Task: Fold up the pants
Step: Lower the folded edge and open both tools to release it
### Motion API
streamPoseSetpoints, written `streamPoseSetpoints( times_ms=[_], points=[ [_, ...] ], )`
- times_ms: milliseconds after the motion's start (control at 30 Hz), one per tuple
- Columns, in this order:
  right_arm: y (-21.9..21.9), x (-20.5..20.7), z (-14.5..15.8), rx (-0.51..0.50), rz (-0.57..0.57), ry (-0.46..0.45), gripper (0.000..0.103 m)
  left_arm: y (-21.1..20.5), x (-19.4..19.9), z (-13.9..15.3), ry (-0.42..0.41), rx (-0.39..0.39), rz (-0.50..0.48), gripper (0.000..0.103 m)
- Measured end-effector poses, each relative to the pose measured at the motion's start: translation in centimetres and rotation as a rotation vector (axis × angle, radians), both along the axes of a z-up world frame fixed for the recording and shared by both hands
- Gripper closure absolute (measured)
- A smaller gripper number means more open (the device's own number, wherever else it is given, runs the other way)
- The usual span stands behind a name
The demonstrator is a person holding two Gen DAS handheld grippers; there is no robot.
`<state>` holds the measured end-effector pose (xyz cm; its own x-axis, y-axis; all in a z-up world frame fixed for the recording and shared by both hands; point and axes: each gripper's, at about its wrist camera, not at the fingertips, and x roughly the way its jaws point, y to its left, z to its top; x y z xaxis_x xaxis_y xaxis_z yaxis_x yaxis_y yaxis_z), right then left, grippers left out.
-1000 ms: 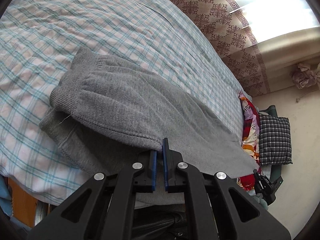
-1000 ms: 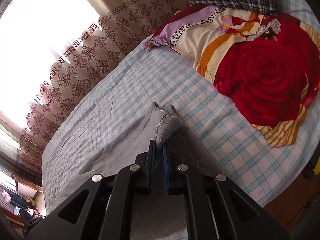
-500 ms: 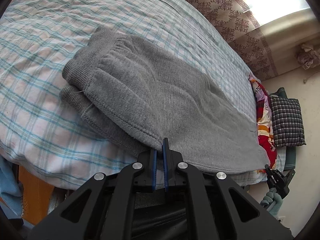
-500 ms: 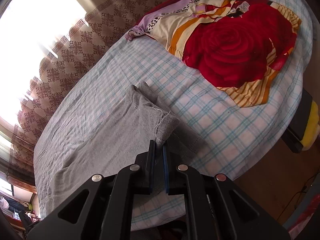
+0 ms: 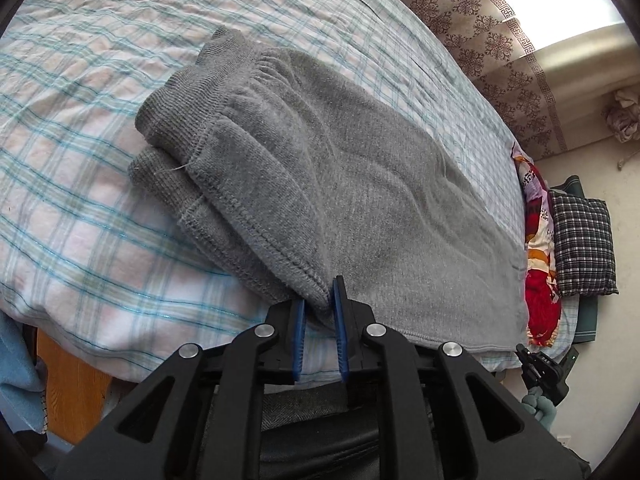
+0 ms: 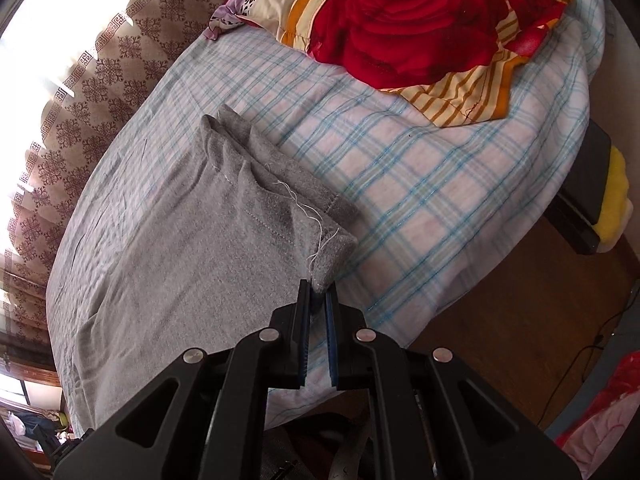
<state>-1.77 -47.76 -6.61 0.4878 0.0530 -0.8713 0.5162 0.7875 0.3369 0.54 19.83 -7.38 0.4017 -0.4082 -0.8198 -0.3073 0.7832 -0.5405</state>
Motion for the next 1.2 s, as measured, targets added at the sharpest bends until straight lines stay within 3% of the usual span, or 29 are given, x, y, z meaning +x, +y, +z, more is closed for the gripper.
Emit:
streamPoseSetpoints(
  times_ms=[200,267,367,467,633,767,933,1100,1200],
  points=[
    [-0.3,-0.1,-0.1,-0.007,-0.011,0.027,0.095,0.6,0.4,0.5,-0.011,0.011,0.019,0.09],
    [-0.7,0.0,-0.3,-0.01,-0.027,0.055,0.086,0.7,0.2,0.8,-0.005,0.022,0.017,0.089],
    [-1.1,-0.3,0.5,-0.103,-0.067,0.072,0.083,1.2,-0.1,1.6,-0.015,0.046,0.025,0.086],
    [-1.4,-0.6,2.2,-0.201,-0.105,0.028,0.082,1.7,-0.3,3.1,-0.038,0.112,0.039,0.085],
    [2.2,1.6,3.3,-0.198,0.074,-0.07,0.082,1.6,-0.2,6.1,-0.122,0.263,0.054,0.085],
    [5.7,4.1,1.6,-0.188,0.217,-0.058,0.082,1.0,0.7,7.2,-0.176,0.251,0.043,0.084],
    [6.7,6.0,-1.4,-0.207,0.256,0.029,0.082,-1.2,3.7,5.5,-0.184,0.241,-0.032,0.084],
    [6.2,5.9,-1.8,-0.218,0.264,0.052,0.083,-0.4,4.1,0.7,-0.021,0.227,-0.052,0.084],
    [6.4,6.4,-1.7,-0.243,0.268,0.089,0.083,0.4,2.4,-1.0,0.006,0.2,-0.05,0.087]
  ],
)
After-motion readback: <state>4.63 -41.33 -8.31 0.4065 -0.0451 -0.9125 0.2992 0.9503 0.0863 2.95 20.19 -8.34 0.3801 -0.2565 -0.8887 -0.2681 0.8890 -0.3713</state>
